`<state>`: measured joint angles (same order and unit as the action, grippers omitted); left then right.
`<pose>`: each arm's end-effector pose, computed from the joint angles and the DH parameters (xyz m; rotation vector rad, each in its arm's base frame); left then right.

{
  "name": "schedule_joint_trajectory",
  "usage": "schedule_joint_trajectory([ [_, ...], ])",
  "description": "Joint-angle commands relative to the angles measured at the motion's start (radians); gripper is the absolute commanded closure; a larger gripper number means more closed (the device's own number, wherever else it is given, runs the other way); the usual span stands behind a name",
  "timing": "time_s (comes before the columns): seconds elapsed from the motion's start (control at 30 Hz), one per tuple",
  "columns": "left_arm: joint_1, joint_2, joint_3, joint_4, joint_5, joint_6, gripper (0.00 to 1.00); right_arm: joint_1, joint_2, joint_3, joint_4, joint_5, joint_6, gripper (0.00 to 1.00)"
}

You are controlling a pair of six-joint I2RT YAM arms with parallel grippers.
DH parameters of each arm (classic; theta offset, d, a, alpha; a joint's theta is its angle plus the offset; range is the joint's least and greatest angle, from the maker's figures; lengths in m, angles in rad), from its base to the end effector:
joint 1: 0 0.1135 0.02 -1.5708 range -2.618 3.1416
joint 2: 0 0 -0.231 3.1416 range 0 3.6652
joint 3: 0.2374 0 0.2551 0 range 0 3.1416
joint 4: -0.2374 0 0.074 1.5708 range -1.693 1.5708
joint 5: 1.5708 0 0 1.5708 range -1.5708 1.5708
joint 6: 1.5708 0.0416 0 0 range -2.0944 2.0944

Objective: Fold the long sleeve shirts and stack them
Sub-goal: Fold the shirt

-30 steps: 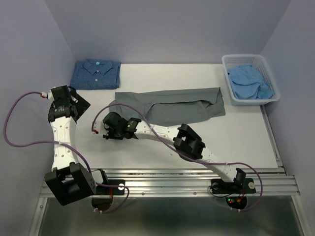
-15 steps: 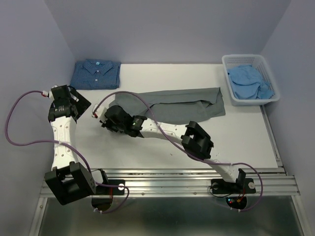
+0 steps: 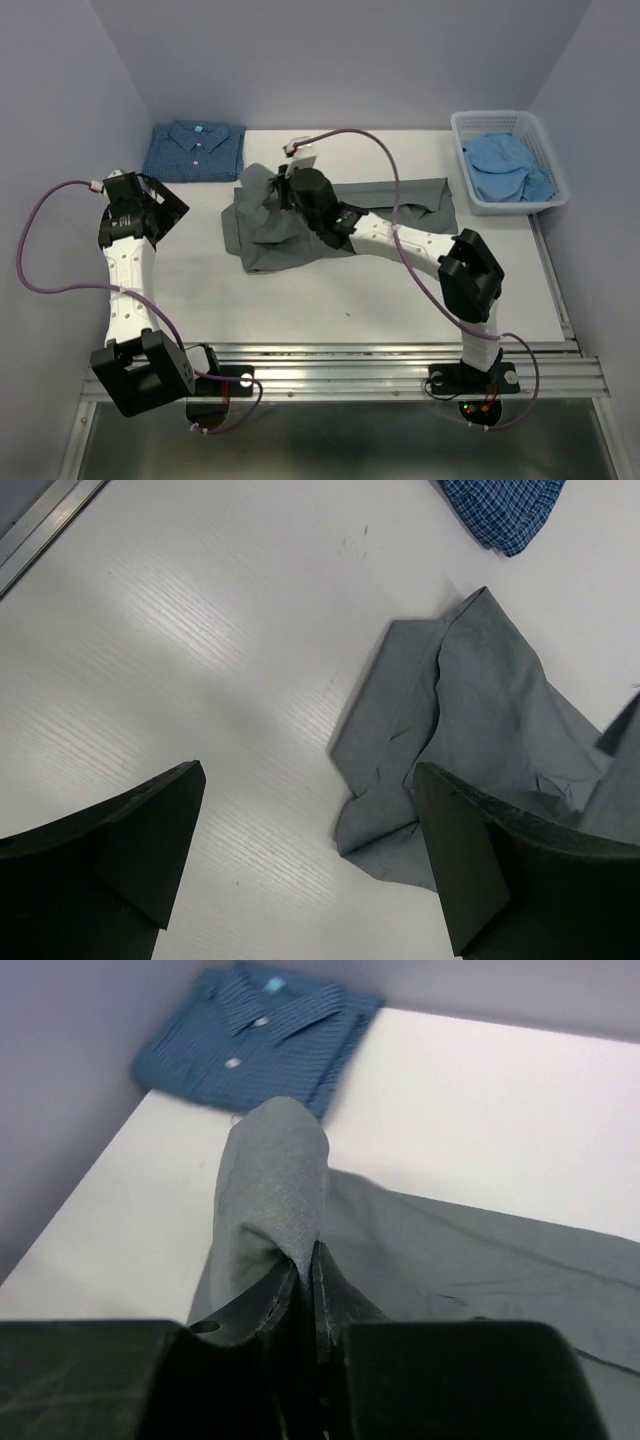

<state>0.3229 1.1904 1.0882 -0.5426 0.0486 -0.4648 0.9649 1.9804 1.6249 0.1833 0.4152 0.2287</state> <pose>0.2656 0.0867 0.2929 -0.8262 2.0583 -0.1323 0.2847 0.3815 0.2761 -0.3364 1.7236 0.5161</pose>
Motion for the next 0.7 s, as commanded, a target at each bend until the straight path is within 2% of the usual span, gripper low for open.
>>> schedule_joint_trajectory([
  [0.0, 0.007, -0.026, -0.022, 0.056, 0.059, 0.034, 0.01, -0.064, -0.083, -0.108, 0.093, 0.148, 0.227, 0.85],
  [0.27, -0.007, -0.023, -0.063, 0.122, 0.151, 0.051, 0.01, -0.163, -0.170, -0.237, 0.127, 0.273, 0.282, 0.82],
  [0.37, -0.048, -0.003, -0.073, 0.151, 0.162, 0.045, 0.01, -0.173, -0.196, -0.266, 0.139, 0.347, 0.285, 0.82],
  [0.5, -0.108, 0.040, -0.063, 0.162, 0.166, 0.026, 0.01, -0.209, -0.222, -0.280, 0.142, 0.424, 0.258, 0.82],
  [0.67, -0.150, 0.071, -0.065, 0.174, 0.152, -0.003, 0.01, -0.253, -0.233, -0.286, 0.140, 0.435, 0.196, 0.80],
])
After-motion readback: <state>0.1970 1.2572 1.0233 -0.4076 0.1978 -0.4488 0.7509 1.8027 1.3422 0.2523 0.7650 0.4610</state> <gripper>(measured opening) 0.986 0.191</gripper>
